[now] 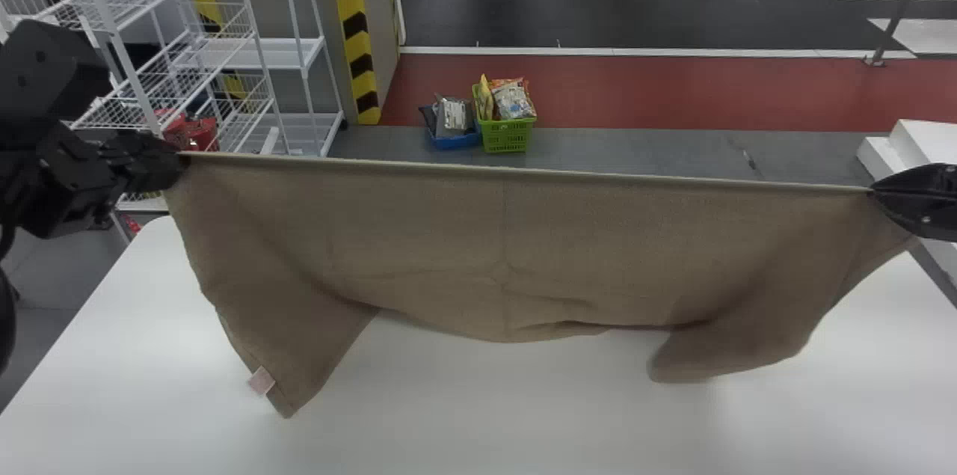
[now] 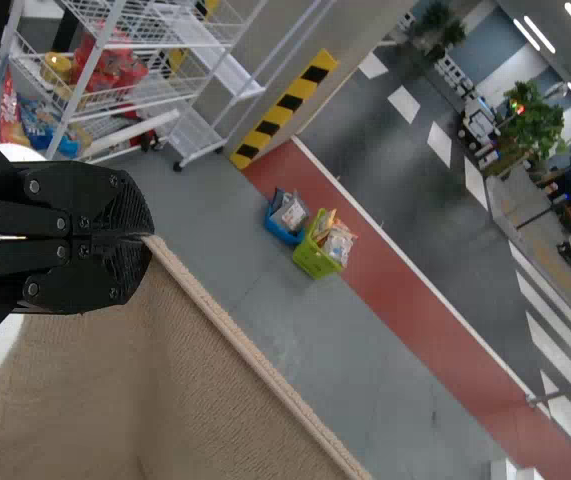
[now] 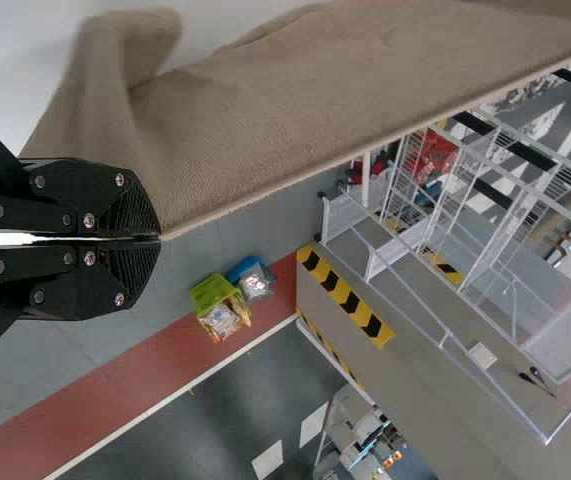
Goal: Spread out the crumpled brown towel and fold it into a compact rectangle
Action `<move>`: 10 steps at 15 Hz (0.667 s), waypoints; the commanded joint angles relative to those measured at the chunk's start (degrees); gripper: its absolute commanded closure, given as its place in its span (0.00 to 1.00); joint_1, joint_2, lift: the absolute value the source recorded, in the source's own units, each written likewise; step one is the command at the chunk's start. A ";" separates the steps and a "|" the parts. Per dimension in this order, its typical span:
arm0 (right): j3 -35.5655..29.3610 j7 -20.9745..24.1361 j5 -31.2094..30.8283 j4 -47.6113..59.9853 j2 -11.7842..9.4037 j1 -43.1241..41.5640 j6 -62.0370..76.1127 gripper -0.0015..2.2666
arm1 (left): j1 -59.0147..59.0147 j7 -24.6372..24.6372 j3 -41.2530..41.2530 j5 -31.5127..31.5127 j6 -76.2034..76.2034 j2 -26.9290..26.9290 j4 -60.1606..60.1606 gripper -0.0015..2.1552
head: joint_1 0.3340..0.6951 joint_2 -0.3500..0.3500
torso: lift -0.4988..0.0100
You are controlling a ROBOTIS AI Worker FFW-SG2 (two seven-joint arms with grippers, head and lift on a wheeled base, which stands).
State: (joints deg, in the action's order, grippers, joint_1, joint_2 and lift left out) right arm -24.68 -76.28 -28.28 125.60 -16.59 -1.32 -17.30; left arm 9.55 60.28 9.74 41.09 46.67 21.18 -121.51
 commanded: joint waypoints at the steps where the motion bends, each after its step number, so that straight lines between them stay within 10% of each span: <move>1: 2.80 0.87 -1.25 -4.22 -0.11 -3.43 -0.59 0.48 | 1.88 -1.57 -1.31 -0.83 2.51 -0.62 1.98 0.83 | 0.63 0.58 | 0.73; 10: 10.18 12.56 -3.71 -21.18 -1.16 -22.67 -5.52 0.49 | 19.19 -11.06 -8.43 -0.83 7.96 -3.43 17.36 0.83 | 0.33 0.55 | 0.73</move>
State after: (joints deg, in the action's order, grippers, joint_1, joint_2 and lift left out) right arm -14.63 -64.47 -32.34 105.53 -17.73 -21.95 -21.57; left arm 27.65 49.26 1.32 40.52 53.96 17.76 -104.33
